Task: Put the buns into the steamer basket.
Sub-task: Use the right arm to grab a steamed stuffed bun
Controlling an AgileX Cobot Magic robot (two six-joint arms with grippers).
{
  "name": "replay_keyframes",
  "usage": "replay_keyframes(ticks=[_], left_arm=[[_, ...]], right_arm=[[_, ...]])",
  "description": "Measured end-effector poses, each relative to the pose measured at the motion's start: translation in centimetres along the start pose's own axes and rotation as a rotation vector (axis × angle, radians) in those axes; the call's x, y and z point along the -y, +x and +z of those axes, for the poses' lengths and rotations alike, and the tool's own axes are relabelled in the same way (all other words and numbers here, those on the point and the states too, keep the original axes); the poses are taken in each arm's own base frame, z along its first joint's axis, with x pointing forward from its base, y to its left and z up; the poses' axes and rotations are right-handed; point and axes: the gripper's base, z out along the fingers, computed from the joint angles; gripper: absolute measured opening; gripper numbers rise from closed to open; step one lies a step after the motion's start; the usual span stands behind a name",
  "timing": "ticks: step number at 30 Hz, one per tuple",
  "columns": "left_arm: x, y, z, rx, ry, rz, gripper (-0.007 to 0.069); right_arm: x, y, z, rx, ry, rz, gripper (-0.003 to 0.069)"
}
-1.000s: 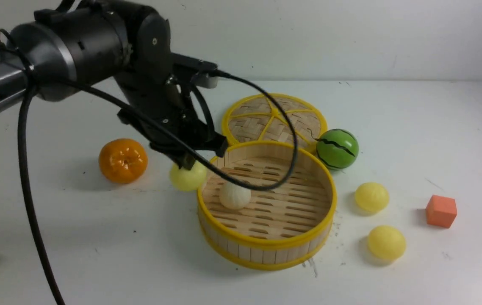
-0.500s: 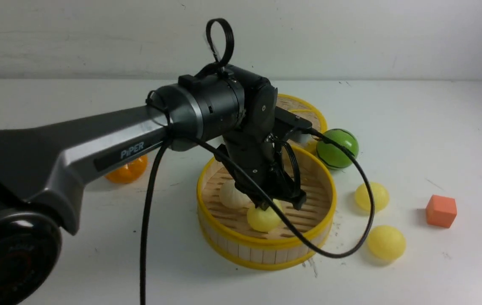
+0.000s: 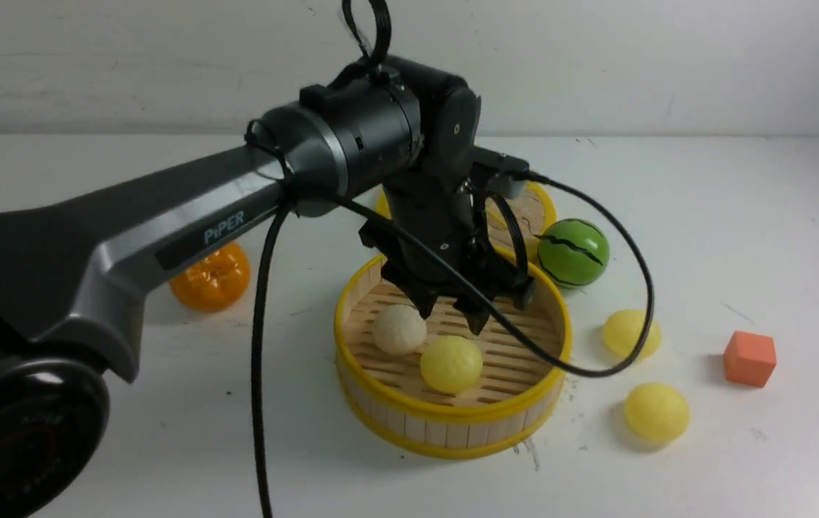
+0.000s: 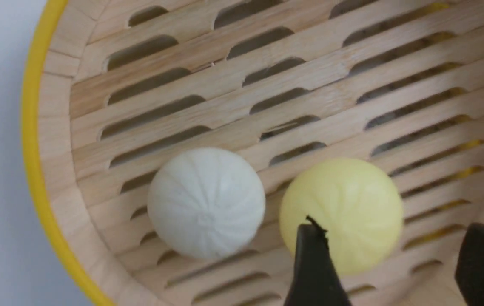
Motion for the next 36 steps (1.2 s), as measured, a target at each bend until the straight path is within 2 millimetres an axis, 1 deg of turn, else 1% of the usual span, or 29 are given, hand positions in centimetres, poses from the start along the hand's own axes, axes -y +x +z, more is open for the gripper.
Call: replay_keyframes(ticks=[1, 2, 3, 4, 5, 6, 7, 8, 10, 12, 13, 14, 15, 16, 17, 19, 21, 23, 24, 25, 26, 27, 28, 29, 30, 31, 34, 35, 36], left_arm=[[0.1, -0.1, -1.7, 0.014, 0.011, -0.015, 0.0411], [0.2, -0.1, -3.5, 0.034, 0.021, -0.026, 0.0377], [0.3, 0.1, -5.3, 0.057, 0.027, -0.033, 0.0327], [0.3, 0.3, -7.1, 0.083, 0.031, -0.036, 0.0262], [0.3, 0.6, -8.5, 0.104, 0.035, -0.038, 0.0204], [0.3, 1.1, -10.1, 0.125, 0.038, -0.040, 0.0127], [0.2, 1.8, -11.1, 0.129, 0.039, -0.039, 0.0067], [0.1, 3.0, -12.9, 0.146, 0.042, -0.039, 0.0000], [-0.1, 5.1, -14.5, 0.170, 0.050, -0.041, -0.0013], [-0.2, 6.9, -15.3, 0.204, 0.065, -0.047, -0.0013], [-0.2, 8.3, -15.7, 0.244, 0.081, -0.046, -0.0013], [-0.4, 9.6, -15.3, 0.250, 0.087, -0.045, -0.0013], [-0.4, 10.5, -15.9, 0.292, 0.099, -0.045, -0.0013], [-0.6, 12.0, -15.9, 0.327, 0.107, -0.043, -0.0013], [-0.8, 13.9, -15.8, 0.358, 0.113, -0.043, -0.0013], [-1.1, 16.3, -15.1, 0.407, 0.122, -0.047, -0.0013], [-1.5, 19.9, -14.7, 0.489, 0.134, -0.054, -0.0013], [-1.9, 23.4, -14.7, 0.578, 0.154, -0.072, -0.0013], [-2.0, 23.8, -14.7, 0.577, 0.154, -0.072, -0.0013], [-2.2, 26.1, -14.6, 0.627, 0.176, -0.093, -0.0013], [-2.4, 27.8, -14.2, 0.657, 0.187, -0.106, -0.0013], [-2.6, 29.4, -14.1, 0.692, 0.199, -0.115, -0.0013], [-2.7, 30.4, -14.3, 0.730, 0.210, -0.121, -0.0013], [-3.0, 32.3, -14.1, 0.780, 0.222, -0.125, -0.0013], [-3.0, 32.5, -13.9, 0.773, 0.221, -0.127, -0.0013], [-3.2, 34.1, -13.6, 0.830, 0.233, -0.130, -0.0013], [-3.7, 37.0, -12.9, 0.979, 0.252, -0.134, -0.0013], [-3.8, 37.2, -12.8, 0.989, 0.253, -0.134, -0.0013], [-4.0, 37.9, -12.5, 1.060, 0.258, -0.138, -0.0013]], right_arm=[[0.0, 0.0, 0.0, 0.000, 0.000, 0.000, 0.0239], [0.0, 0.0, 0.0, 0.000, 0.000, 0.000, 0.0239], [0.0, 0.0, 0.0, 0.000, 0.000, 0.000, 0.0239], [0.0, 0.0, 0.0, 0.000, 0.000, 0.000, 0.0239], [0.0, 0.0, 0.0, 0.000, 0.000, 0.000, 0.0239], [0.0, 0.0, 0.0, 0.000, 0.000, 0.000, 0.0239], [0.0, 0.0, 0.0, 0.000, 0.000, 0.000, 0.0239], [0.0, 0.0, 0.0, 0.000, 0.000, 0.000, 0.0239], [0.0, 0.0, 0.0, 0.000, 0.000, 0.000, 0.0239], [0.0, 0.0, 0.0, 0.000, 0.000, 0.000, 0.0239], [0.0, 0.0, 0.0, 0.000, 0.000, 0.000, 0.0239], [0.0, 0.0, 0.0, 0.000, 0.000, 0.000, 0.0239], [0.0, 0.0, 0.0, 0.000, 0.000, 0.000, 0.0239], [0.0, 0.0, 0.0, 0.000, 0.000, 0.000, 0.0239], [0.0, 0.0, 0.0, 0.000, 0.000, 0.000, 0.0239], [0.0, 0.0, 0.0, 0.000, 0.000, 0.000, 0.0239], [0.0, 0.0, 0.0, 0.000, 0.000, 0.000, 0.0239], [0.0, 0.0, 0.0, 0.000, 0.000, 0.000, 0.0239], [0.0, 0.0, 0.0, 0.000, 0.000, 0.000, 0.0239], [0.0, 0.0, 0.0, 0.000, 0.000, 0.000, 0.0239], [0.0, 0.0, 0.0, 0.003, -0.001, 0.001, 0.0239], [-0.1, -0.1, 0.0, 0.008, -0.009, 0.022, 0.0239], [-0.1, -0.1, 0.0, 0.011, -0.015, 0.042, 0.0239], [-0.3, -0.1, 0.0, 0.017, -0.031, 0.090, 0.0239], [-0.3, -0.1, 0.0, 0.018, -0.034, 0.106, 0.0239], [-0.5, -0.1, 0.1, 0.027, -0.064, 0.202, 0.0239], [-0.9, -0.6, 0.1, 0.076, -0.125, 0.397, 0.0239], [-0.9, -0.7, 0.0, 0.087, -0.132, 0.416, 0.0239], [-1.0, -1.2, 0.0, 0.136, -0.160, 0.486, 0.0239]])
